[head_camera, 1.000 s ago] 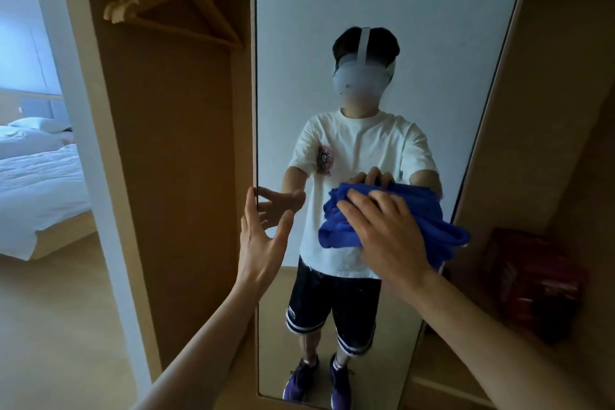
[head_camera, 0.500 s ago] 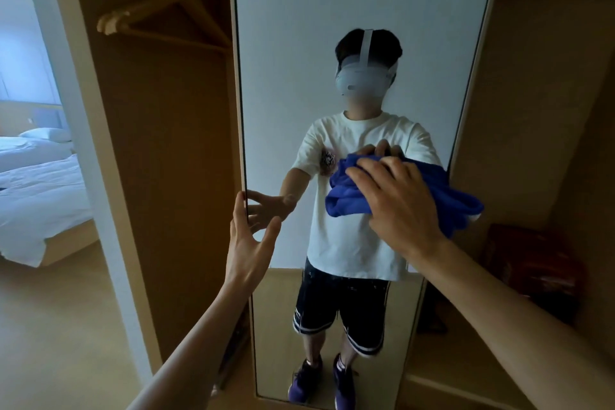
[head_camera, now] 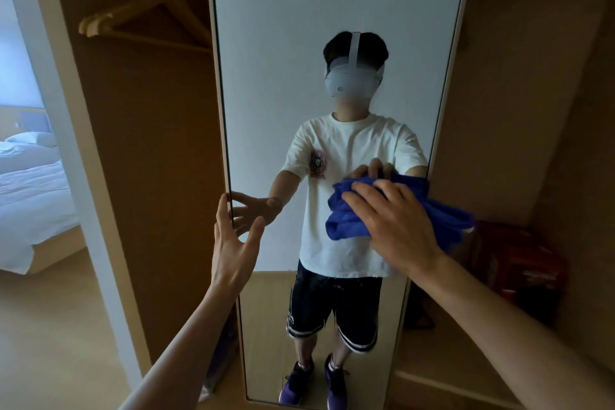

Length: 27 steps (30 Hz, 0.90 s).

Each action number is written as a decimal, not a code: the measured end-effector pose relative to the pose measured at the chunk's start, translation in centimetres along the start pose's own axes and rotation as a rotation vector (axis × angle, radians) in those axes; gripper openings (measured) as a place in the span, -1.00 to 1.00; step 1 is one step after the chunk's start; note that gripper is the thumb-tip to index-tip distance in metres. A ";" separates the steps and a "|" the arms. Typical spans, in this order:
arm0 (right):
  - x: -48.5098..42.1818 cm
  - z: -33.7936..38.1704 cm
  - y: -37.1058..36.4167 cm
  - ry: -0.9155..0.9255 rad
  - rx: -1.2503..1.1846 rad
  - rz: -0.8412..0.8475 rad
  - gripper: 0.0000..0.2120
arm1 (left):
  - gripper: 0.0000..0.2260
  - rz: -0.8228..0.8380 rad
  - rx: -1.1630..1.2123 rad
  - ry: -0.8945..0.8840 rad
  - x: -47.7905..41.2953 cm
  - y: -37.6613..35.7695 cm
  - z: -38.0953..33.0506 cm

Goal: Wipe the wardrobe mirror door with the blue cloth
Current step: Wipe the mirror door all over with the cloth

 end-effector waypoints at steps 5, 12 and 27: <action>-1.9 -2.6 2.0 -0.091 0.024 -0.029 -0.55 | -0.17 -0.023 -0.018 0.003 0.1 -0.1 -0.2; 2.4 0.5 -1.6 -0.016 0.015 0.028 -0.59 | -0.15 -0.033 -0.021 0.015 0.9 -0.8 -0.8; 0.1 -2.9 1.6 -0.117 0.027 0.024 -0.52 | -0.15 -0.004 -0.035 0.014 0.9 -0.3 -0.3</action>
Point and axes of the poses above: each hand's wrist, its own x-axis away from the middle knuckle, its own y-axis out of the back of the hand, z = x × y, the point moved 8 cm from there along -x, towards the middle knuckle, and after that the axes turned 5 degrees about -x, right-handed, at the moved point
